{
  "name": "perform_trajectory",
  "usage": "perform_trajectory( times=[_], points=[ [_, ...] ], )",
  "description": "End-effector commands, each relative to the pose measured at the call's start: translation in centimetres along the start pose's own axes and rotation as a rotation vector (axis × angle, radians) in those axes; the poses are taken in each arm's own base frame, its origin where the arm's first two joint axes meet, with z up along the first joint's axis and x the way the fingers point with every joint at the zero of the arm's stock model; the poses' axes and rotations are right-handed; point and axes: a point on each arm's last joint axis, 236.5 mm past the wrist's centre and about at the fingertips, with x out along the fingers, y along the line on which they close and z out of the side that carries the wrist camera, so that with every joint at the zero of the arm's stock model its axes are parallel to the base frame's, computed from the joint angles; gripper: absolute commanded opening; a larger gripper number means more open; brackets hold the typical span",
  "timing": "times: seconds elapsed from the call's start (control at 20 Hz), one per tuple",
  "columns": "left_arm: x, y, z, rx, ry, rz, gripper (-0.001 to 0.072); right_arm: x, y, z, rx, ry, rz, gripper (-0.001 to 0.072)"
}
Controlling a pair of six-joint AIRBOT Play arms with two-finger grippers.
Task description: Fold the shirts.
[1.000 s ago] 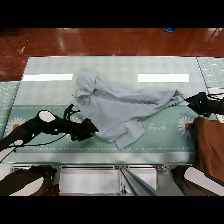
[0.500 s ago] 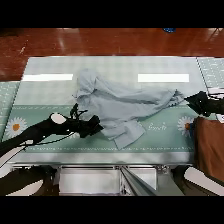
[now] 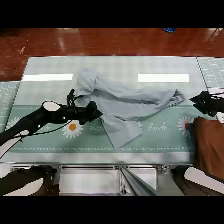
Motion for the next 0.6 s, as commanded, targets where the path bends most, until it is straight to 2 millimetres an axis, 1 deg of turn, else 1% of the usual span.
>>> perform_trajectory(
  times=[0.0,0.1,0.25,0.4,0.55],
  points=[
    [-0.4,-1.4,1.0,0.023,-0.017,-0.027,0.0016,0.3,-2.8,0.6,-0.014,0.039,-0.119,0.0408],
    [-0.4,-1.6,1.0,0.025,-0.018,-0.029,0.0016,0.9,-4.2,0.2,0.002,0.068,-0.159,0.0408],
    [-0.4,-1.5,1.0,0.025,-0.018,-0.028,0.0016,2.4,-4.8,-0.7,0.041,0.112,-0.146,0.0408],
    [-0.4,-1.5,1.0,0.025,-0.018,-0.028,0.0016,3.9,-3.3,-0.4,0.044,0.119,-0.053,0.0408],
    [-0.4,-1.5,1.0,0.024,-0.018,-0.027,0.0016,4.9,-1.9,0.8,0.063,0.118,0.023,0.0408]
  ],
)
